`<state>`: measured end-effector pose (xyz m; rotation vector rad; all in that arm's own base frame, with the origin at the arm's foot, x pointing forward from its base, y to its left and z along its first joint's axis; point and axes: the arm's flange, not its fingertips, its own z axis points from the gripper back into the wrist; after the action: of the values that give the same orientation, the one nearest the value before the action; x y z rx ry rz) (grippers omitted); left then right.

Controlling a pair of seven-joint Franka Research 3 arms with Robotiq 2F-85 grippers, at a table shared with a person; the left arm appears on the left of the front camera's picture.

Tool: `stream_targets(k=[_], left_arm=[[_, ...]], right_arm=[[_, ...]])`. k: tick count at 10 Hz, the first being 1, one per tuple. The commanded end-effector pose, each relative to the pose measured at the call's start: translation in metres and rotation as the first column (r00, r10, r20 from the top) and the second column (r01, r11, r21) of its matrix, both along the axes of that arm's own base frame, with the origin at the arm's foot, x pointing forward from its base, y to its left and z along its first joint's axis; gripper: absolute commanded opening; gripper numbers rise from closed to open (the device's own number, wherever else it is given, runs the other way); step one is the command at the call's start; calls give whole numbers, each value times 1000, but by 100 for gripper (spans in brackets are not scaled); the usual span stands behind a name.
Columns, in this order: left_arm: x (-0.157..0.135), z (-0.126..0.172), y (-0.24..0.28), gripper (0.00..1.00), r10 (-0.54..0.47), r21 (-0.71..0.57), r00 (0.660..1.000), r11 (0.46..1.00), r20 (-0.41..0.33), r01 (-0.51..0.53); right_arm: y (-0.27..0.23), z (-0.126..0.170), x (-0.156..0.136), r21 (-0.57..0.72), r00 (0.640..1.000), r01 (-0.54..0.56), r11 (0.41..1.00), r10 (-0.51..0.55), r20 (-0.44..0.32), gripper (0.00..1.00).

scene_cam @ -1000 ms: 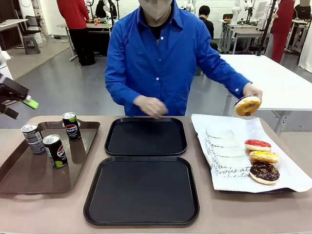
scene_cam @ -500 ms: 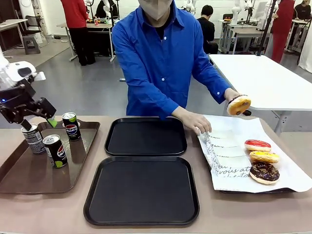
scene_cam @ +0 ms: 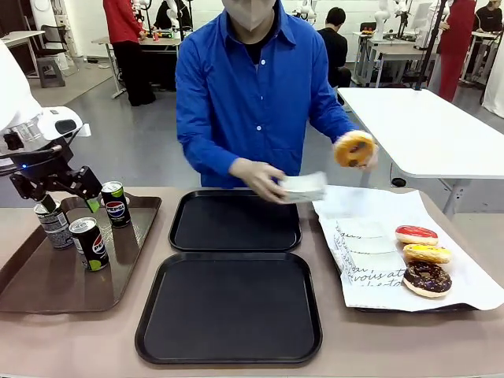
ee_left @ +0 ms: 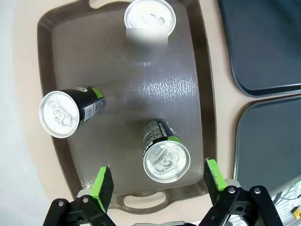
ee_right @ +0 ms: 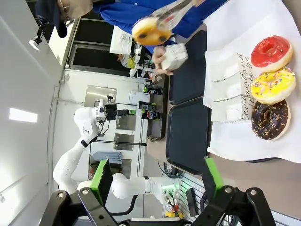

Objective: Set up donuts and drinks on trays.
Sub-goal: Pick up one Pepsi coke and place it on the Flat Tray.

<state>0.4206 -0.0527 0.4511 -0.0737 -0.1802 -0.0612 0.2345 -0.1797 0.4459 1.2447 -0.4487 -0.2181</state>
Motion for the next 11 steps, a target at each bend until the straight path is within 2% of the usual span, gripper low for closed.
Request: stream_targets(k=[1, 5, 8, 11], left_arm=[[1, 0, 4, 100, 8, 5, 1000, 1000, 2, -8], [1, 0, 6, 100, 12, -6, 1000, 1000, 0, -12], [-20, 0, -24, 100, 41, 96, 998, 995, -37, -37], [-16, -13, -32, 100, 100, 133, 994, 987, -53, -92]], right_arm=[[-1, -1, 1, 11, 1000, -4, 1000, 3, 16, 100], [-1, -1, 1, 11, 1000, -4, 1000, 3, 16, 100], [-1, -1, 1, 11, 1000, -4, 1000, 3, 16, 100], [-1, -1, 1, 11, 1000, -4, 1000, 3, 16, 100]])
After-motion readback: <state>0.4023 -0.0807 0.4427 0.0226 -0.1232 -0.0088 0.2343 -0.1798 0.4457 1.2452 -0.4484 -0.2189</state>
